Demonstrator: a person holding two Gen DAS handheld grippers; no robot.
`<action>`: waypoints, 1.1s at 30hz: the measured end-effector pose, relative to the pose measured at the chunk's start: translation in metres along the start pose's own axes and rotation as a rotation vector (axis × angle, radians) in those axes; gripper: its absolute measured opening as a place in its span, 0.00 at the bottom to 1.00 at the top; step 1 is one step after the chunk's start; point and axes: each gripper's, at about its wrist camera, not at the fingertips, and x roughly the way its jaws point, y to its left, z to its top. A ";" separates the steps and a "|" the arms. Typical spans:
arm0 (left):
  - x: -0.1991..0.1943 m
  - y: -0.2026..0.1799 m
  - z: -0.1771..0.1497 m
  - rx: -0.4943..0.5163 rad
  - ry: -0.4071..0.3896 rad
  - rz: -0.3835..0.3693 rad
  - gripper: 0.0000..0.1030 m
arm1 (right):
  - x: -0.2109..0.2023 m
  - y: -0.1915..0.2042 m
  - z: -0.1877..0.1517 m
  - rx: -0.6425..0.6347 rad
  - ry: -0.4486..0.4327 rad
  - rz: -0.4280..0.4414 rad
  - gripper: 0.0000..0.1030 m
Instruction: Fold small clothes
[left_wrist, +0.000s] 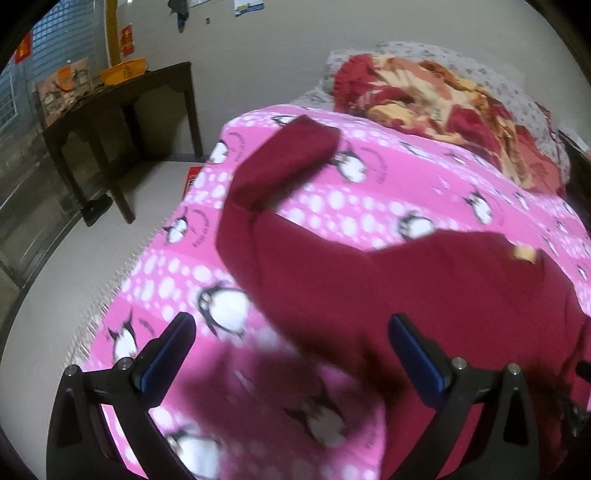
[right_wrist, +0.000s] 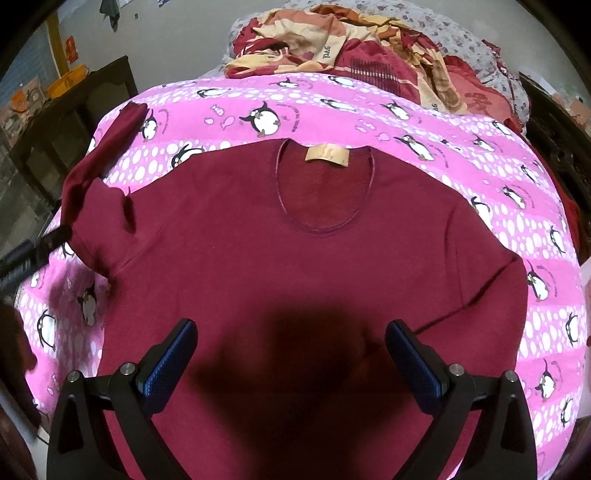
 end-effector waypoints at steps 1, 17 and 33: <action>0.003 0.004 0.003 -0.004 0.001 0.009 1.00 | 0.001 0.001 0.001 -0.003 0.000 0.002 1.00; 0.006 0.005 0.010 -0.006 0.012 -0.012 1.00 | 0.012 0.002 0.004 -0.002 0.005 0.014 1.00; 0.046 0.005 0.046 0.004 0.006 0.034 1.00 | 0.016 -0.001 0.004 0.005 0.021 0.029 1.00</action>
